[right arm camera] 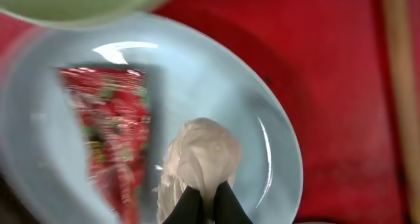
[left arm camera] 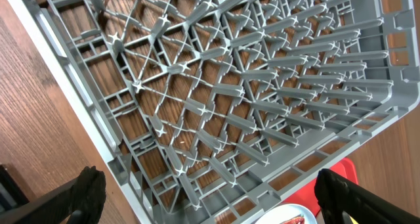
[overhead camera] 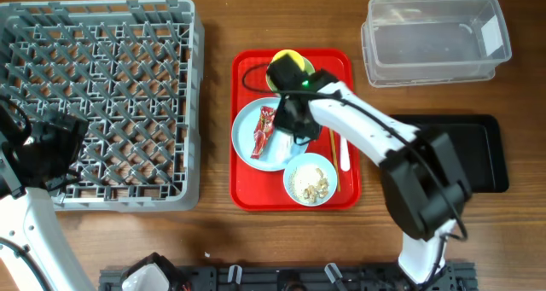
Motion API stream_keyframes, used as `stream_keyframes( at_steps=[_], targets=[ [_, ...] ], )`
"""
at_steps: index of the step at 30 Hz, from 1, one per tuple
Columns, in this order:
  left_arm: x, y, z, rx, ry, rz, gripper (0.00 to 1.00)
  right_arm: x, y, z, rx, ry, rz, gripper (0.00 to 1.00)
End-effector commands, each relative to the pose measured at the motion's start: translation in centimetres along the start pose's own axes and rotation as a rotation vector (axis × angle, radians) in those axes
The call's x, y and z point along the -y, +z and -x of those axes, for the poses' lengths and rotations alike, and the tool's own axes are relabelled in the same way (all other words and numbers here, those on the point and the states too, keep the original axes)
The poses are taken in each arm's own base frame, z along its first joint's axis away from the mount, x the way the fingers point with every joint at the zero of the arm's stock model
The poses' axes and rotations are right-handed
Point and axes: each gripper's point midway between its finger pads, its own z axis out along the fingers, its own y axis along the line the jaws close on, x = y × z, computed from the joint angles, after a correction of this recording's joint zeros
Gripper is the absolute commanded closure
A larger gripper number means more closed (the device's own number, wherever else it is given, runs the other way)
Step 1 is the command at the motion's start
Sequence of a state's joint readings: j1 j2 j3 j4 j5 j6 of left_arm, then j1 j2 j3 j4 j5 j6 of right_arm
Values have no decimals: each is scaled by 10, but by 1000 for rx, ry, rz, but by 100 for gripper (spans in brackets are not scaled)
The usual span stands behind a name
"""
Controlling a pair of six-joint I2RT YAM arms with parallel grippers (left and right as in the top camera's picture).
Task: Sort waste into correct bins and load items into the dishwasher rack
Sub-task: 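Carry the tissue with the right gripper and drop it in the clear bin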
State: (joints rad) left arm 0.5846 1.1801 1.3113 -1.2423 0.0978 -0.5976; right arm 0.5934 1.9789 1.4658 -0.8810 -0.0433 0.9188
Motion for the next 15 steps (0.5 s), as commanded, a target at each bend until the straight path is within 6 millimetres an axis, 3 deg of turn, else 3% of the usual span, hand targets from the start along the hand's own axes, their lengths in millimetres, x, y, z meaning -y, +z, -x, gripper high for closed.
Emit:
stream_keyframes(
  at_steps=[1,3,6,11,15],
  targets=[
    [1,-6,6,27,-15,-6,0,-24,-79,36,151,-27,172,96],
    [1,-6,6,27,-15,-6,0,-21,-103,49,201,-2,215,96],
    [1,-6,6,27,-15,-6,0,1,-144,83,316,47,268,96],
    [1,-6,6,27,-15,-6,0,82,-201,173,637,284,218,96],
    [1,-6,6,27,-15,-6,0,135,-230,239,851,418,226,96]
  ],
)
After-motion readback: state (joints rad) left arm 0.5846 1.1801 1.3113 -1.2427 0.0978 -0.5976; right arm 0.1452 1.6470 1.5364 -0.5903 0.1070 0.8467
